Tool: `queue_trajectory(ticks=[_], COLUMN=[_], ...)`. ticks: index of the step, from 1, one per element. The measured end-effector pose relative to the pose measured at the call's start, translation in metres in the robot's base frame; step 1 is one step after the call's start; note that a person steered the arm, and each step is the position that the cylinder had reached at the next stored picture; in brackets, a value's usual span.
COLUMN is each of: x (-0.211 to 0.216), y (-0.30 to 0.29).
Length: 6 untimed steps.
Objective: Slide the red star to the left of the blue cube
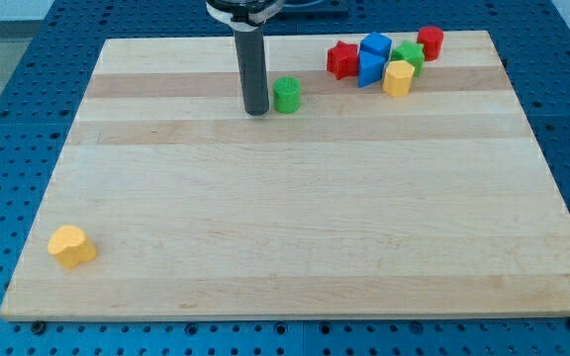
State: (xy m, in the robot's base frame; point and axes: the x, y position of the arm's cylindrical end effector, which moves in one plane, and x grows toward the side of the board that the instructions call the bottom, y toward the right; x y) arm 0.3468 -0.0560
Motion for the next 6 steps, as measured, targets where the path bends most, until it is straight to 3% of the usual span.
queue_trajectory(ticks=[1,4,5,6], x=[0.0,0.006,0.007,-0.003], y=[0.006,0.101,0.103,0.147])
